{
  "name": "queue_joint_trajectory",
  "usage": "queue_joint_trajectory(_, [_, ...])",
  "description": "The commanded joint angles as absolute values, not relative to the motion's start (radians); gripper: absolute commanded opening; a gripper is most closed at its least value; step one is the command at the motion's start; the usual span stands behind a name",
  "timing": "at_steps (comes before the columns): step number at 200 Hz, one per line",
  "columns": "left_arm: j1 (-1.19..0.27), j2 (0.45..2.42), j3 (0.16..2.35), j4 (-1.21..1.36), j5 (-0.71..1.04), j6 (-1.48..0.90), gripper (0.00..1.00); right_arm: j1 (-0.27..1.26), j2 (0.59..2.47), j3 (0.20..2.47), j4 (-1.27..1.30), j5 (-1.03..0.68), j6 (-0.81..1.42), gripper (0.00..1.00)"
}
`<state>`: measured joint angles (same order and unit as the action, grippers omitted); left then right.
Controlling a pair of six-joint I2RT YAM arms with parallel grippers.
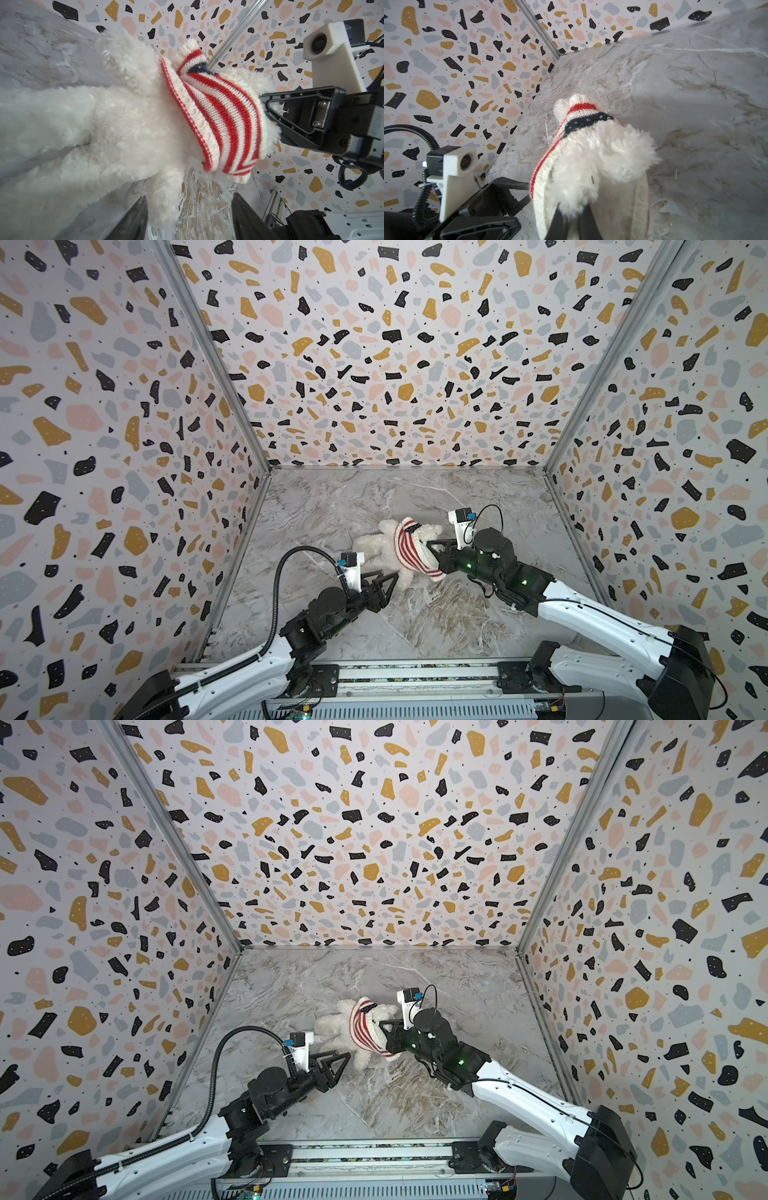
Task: Dress the teddy bear
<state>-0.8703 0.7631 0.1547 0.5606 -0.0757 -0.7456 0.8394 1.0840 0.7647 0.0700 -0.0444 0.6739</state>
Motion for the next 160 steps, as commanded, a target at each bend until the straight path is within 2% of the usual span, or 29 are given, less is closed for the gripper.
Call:
queue_joint_trajectory(1, [-0.865, 0.812, 0.147, 0.833, -0.082, -0.765, 0.60, 0.836, 1.078, 0.779, 0.079, -0.029, 0.754, 0.00])
queue_joint_trajectory(72, [-0.866, 1.040, 0.180, 0.989, -0.035, -0.752, 0.54, 0.815, 1.077, 0.764, 0.057, -0.029, 0.811, 0.00])
queue_joint_trajectory(160, [-0.895, 1.222, 0.258, 1.067, 0.009, -0.718, 0.47, 0.802, 1.072, 0.734, 0.066, -0.032, 0.826, 0.00])
